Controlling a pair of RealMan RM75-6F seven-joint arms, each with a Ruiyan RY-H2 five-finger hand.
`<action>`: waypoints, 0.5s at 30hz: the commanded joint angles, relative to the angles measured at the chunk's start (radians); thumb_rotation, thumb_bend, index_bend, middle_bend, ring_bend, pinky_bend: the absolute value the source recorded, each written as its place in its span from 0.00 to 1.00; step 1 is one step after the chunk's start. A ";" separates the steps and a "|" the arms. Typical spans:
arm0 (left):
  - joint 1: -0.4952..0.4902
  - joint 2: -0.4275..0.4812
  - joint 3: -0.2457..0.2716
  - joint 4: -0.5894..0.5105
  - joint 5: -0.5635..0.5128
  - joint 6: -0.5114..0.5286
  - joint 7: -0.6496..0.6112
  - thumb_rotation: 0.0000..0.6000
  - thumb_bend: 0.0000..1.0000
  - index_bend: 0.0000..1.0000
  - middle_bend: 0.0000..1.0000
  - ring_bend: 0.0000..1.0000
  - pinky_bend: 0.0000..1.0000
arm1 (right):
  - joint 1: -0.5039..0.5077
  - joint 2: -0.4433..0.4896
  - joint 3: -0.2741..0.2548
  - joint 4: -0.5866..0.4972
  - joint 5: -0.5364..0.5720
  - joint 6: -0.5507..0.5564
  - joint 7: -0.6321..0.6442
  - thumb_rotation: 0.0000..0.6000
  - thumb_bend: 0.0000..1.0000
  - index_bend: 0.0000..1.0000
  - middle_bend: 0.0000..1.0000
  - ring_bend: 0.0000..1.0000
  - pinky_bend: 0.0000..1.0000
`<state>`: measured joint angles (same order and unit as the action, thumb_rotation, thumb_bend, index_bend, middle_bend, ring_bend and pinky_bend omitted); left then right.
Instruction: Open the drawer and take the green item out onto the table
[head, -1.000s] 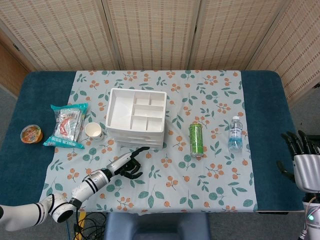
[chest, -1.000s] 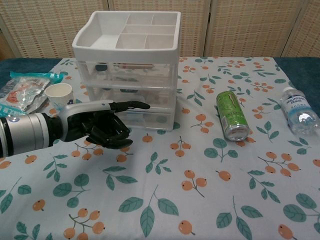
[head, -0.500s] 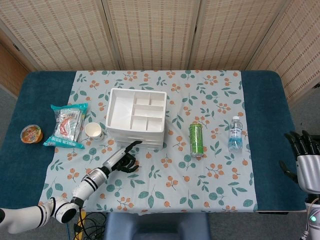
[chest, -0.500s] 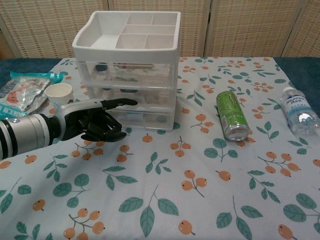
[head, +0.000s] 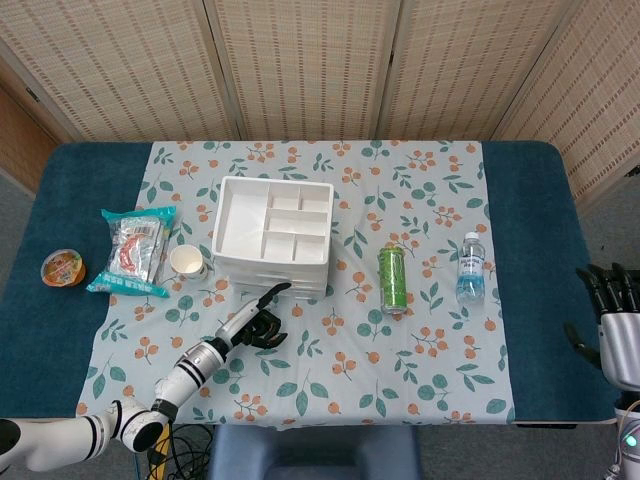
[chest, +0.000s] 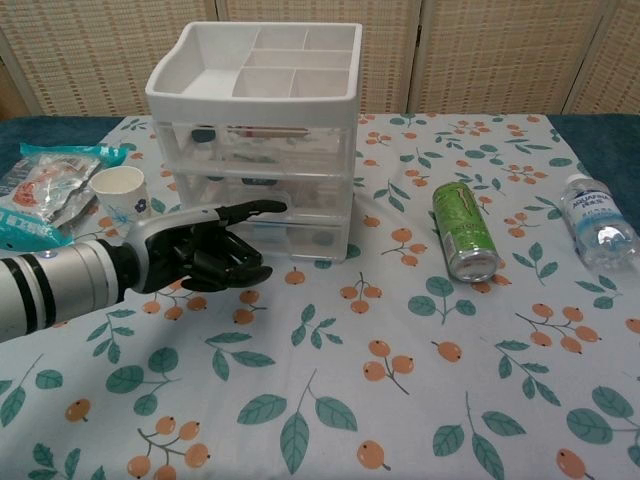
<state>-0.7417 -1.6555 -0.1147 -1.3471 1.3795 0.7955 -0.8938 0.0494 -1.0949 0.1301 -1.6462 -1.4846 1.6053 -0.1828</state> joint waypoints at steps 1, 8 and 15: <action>-0.002 -0.014 -0.007 0.017 0.004 -0.001 -0.020 1.00 0.38 0.00 0.83 0.98 1.00 | -0.005 0.004 0.001 -0.002 0.002 0.006 0.001 1.00 0.30 0.13 0.15 0.10 0.18; -0.004 -0.034 -0.017 0.047 0.006 -0.006 -0.049 1.00 0.38 0.00 0.83 0.98 1.00 | -0.014 0.007 0.001 0.000 0.006 0.015 0.006 1.00 0.30 0.13 0.15 0.10 0.18; 0.001 -0.047 -0.029 0.064 -0.005 -0.005 -0.063 1.00 0.38 0.09 0.83 0.98 1.00 | -0.015 0.004 0.001 0.005 0.008 0.011 0.010 1.00 0.30 0.13 0.15 0.10 0.18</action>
<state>-0.7409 -1.7020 -0.1422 -1.2843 1.3758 0.7908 -0.9554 0.0346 -1.0913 0.1309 -1.6412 -1.4765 1.6166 -0.1729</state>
